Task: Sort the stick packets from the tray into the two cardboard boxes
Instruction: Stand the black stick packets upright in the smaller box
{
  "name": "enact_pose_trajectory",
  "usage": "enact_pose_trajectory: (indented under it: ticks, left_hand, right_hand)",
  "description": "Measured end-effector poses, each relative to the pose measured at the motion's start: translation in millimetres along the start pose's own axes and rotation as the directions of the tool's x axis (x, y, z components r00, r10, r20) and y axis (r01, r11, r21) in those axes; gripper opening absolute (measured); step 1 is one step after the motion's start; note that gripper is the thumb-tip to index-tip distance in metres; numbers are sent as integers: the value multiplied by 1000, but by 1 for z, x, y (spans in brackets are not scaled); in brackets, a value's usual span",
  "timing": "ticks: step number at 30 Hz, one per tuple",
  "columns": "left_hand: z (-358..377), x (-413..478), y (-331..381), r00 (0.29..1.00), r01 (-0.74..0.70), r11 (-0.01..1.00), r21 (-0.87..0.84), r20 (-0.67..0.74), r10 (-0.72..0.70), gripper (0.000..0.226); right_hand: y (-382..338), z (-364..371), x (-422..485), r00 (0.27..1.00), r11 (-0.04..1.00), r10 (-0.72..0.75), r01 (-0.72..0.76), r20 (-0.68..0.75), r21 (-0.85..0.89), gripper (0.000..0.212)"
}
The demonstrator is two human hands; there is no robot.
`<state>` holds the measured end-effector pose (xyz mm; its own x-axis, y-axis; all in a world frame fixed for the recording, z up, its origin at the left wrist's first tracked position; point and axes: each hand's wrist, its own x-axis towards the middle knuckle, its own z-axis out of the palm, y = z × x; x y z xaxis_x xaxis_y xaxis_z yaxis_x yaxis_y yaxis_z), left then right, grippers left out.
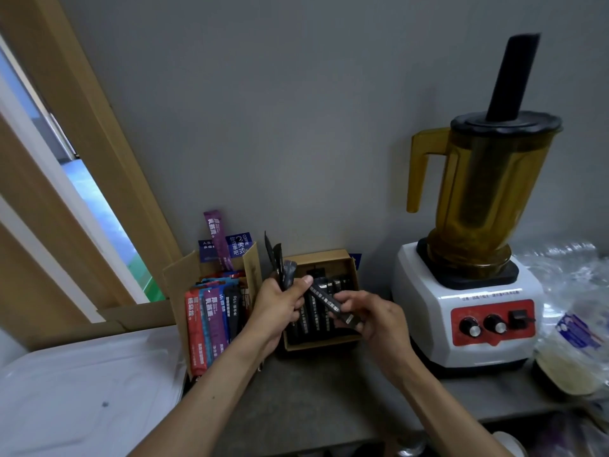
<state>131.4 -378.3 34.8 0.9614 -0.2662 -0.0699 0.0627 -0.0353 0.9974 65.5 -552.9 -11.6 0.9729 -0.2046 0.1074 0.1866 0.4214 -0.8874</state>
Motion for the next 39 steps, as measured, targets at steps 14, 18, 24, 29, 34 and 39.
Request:
enact_pose_trajectory:
  ticks: [14, 18, 24, 29, 34, 39]
  left_hand:
    - [0, -4, -3, 986, -56, 998, 41, -156, 62, 16]
    - [9, -5, -9, 985, -50, 998, 28, -164, 54, 17]
    - [5, -6, -20, 984, 4, 997, 77, -178, 10, 18]
    - [1, -15, -29, 997, 64, 939, 337, 15, -73, 14]
    - [-1, -16, -27, 998, 58, 975, 214, 4, -60, 13]
    - [2, -9, -22, 986, 155, 980, 121, -77, -147, 28]
  right_hand:
    - [6, 3, -6, 996, 991, 71, -77, -57, -113, 33]
    - [-5, 3, -2, 973, 947, 222, -202, 55, -249, 40]
    - [-12, 4, 0, 992, 962, 125, -127, -23, -242, 21]
    - [-6, 12, 14, 987, 975, 17, -51, -158, -218, 11]
    - [2, 7, 33, 966, 631, -223, 40, -132, -775, 10]
    - [7, 4, 42, 974, 279, -224, 28, -36, -960, 31]
